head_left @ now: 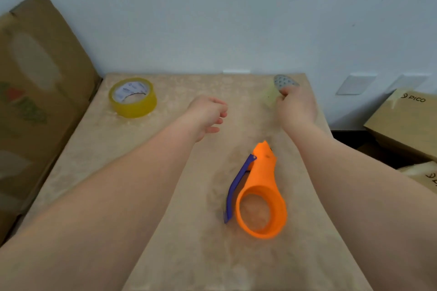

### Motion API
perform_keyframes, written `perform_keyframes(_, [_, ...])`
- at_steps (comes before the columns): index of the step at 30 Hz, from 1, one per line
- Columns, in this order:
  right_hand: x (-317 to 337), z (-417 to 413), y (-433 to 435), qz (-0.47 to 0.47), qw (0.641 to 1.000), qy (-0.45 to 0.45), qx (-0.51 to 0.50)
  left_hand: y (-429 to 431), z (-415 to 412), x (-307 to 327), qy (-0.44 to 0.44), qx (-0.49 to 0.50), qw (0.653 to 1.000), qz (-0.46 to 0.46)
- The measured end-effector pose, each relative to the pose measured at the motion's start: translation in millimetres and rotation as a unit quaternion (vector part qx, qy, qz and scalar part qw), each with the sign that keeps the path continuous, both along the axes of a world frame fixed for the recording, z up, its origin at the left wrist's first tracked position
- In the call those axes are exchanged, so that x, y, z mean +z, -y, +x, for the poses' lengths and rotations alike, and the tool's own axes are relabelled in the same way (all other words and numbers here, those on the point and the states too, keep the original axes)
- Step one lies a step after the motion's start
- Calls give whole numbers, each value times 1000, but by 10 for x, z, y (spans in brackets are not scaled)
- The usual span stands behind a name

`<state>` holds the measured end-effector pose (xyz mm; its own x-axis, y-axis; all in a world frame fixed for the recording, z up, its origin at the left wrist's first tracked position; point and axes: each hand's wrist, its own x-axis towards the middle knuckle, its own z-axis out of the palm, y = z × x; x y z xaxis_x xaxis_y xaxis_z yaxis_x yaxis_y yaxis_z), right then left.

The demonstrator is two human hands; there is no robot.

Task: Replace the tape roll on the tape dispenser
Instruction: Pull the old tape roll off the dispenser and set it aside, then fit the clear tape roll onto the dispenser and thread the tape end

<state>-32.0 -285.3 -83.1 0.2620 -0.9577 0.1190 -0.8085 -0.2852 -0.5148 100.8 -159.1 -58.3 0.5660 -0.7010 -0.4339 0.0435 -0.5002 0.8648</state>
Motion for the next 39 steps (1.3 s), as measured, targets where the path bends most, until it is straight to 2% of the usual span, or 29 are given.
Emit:
perform_keyframes(6, [-17, 11, 282, -25, 999, -34, -6, 157, 0, -128, 28, -12, 1000, 8])
perform_keyframes(9, [2, -20, 328, 6, 999, -36, 14, 171, -26, -143, 34, -16, 999, 11])
perform_keyframes(13, [46, -71, 281, 52, 991, -92, 77, 149, -86, -134, 46, -24, 999, 11])
perform_keyframes(19, [166, -151, 68, 62, 995, -30, 65, -12, -152, -44, 83, -29, 996, 4])
perform_keyframes(22, [216, -101, -140, 86, 993, -3, 86, -175, -125, -2, 136, -27, 990, 7])
perform_keyframes(27, [281, 157, -590, 137, 968, -18, 211, -517, 88, 65, 277, -33, 959, 49])
perform_keyframes(30, [290, 329, -837, 133, 954, -43, 263, -720, 282, 43, 342, -35, 934, 94])
perform_keyframes(34, [222, 530, -1056, 145, 944, -45, 292, -934, 589, -50, 381, -17, 913, 146])
perform_keyframes(39, [55, 718, -1097, 169, 944, -34, 280, -1046, 912, -165, 419, -7, 884, 208])
